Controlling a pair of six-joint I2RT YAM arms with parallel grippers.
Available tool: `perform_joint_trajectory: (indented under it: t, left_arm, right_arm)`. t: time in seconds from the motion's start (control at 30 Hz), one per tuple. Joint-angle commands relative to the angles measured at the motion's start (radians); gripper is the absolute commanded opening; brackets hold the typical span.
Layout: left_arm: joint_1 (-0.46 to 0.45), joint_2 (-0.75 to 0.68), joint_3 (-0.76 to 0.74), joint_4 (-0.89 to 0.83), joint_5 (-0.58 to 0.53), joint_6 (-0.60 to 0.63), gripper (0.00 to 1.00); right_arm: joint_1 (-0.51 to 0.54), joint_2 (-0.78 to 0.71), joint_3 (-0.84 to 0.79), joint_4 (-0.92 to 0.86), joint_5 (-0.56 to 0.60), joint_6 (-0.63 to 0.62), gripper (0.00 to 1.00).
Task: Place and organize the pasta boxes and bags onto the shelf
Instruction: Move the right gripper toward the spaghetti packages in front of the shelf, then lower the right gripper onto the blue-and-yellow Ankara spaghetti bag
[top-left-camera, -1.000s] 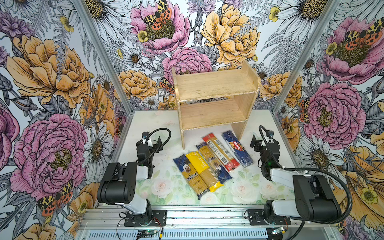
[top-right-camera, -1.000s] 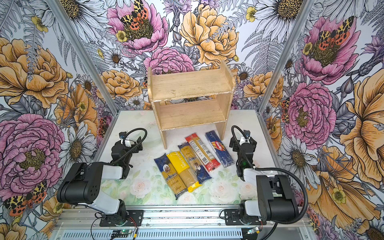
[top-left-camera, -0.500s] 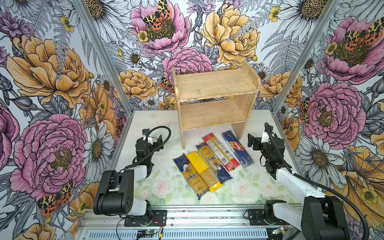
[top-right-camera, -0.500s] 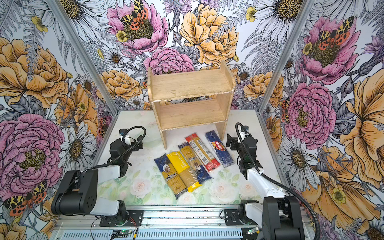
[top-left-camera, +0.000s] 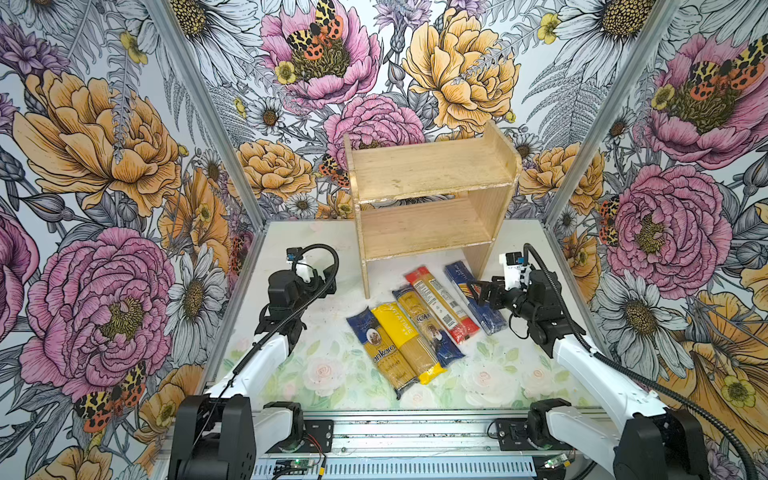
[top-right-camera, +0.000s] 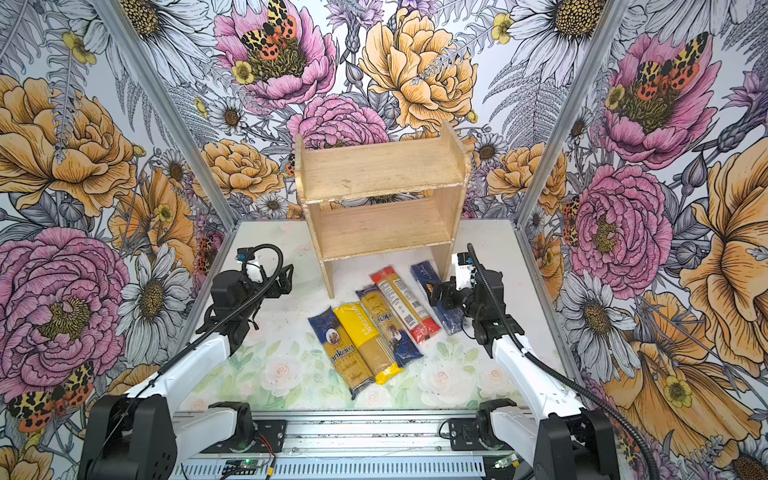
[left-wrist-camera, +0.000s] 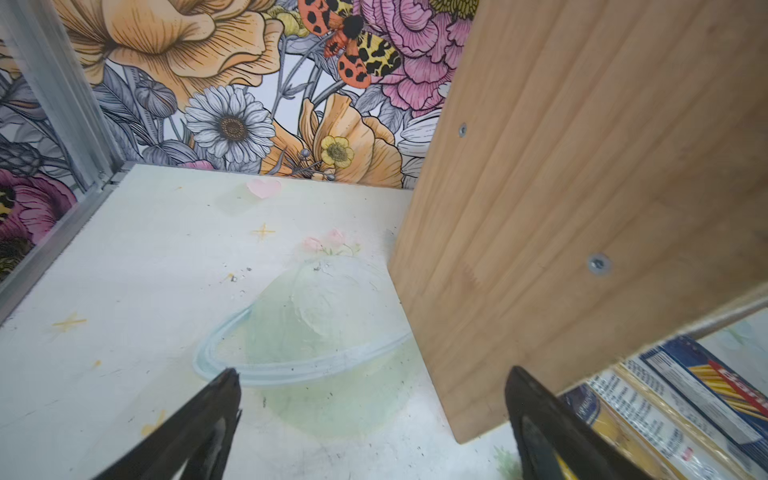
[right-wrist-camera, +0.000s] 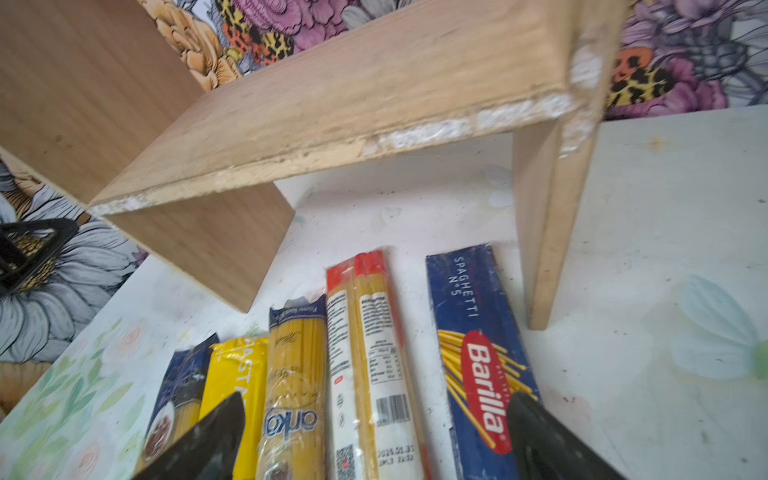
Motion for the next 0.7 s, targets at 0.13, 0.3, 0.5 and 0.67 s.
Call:
perform_joint_trajectory:
  t: [0.13, 0.3, 0.5, 0.67]
  left_arm:
    - [-0.111, -0.154, -0.003, -0.190, 0.015, -0.067, 0.99]
    - [-0.183, -0.231, -0.024, -0.237, 0.011, -0.115, 0.99]
    - [-0.210, -0.328, -0.051, -0.330, 0.024, -0.165, 0.99]
    - [-0.221, -0.432, -0.080, -0.408, 0.049, -0.217, 0.99]
  right_arm:
    - [0.156, -0.054, 0.003, -0.056, -0.011, 0.066, 0.97]
    - [0.315, -0.030, -0.008, -0.069, 0.048, 0.052, 0.96]
    - [0.477, 0.027, 0.012, -0.070, 0.147, 0.068, 0.94]
    - [0.612, 0.135, 0.062, -0.070, 0.236, 0.065, 0.93]
